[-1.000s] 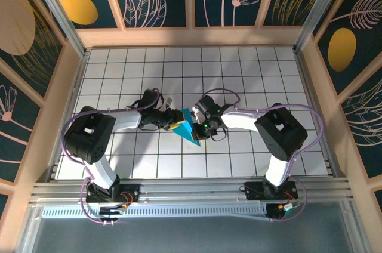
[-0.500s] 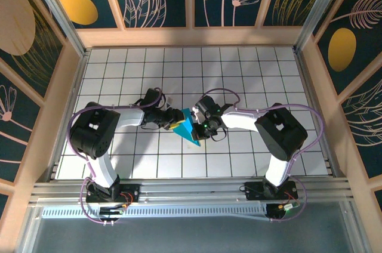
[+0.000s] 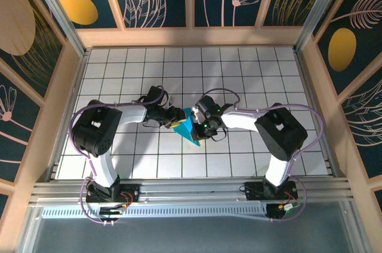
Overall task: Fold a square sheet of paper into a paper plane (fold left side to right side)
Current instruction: Fourth fold the wing at the center of the table.
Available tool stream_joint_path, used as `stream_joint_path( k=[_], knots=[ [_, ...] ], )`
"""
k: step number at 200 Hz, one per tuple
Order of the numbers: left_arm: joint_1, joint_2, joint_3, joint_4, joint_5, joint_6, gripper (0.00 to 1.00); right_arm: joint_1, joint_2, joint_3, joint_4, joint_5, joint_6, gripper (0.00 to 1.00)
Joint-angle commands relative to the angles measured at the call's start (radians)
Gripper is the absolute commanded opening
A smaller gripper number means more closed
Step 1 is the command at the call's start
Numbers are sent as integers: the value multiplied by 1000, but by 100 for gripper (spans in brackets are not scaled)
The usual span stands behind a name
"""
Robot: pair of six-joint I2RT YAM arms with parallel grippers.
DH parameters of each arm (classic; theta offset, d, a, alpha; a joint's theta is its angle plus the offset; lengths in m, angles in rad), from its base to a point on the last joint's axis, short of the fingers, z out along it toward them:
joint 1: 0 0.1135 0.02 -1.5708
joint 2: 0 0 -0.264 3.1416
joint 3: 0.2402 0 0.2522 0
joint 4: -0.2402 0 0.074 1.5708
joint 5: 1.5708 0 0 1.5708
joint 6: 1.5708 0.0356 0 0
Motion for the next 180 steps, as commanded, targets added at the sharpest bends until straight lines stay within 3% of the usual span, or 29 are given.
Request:
stream_joint_path(
  k=[1,95,141,180],
  knots=[
    [4,45,-5,-83,-90,35,43,-8,-23,32,-33,-5,-8,15],
    [4,40,-5,-87,-97,38,44,-40,-102,27,-12,-39,3,35],
    [3,35,-10,-86,-99,38,44,-140,-168,-50,191,-181,74,44],
    [2,36,-15,-77,-97,34,44,-157,-103,-33,259,-206,92,45]
  ],
)
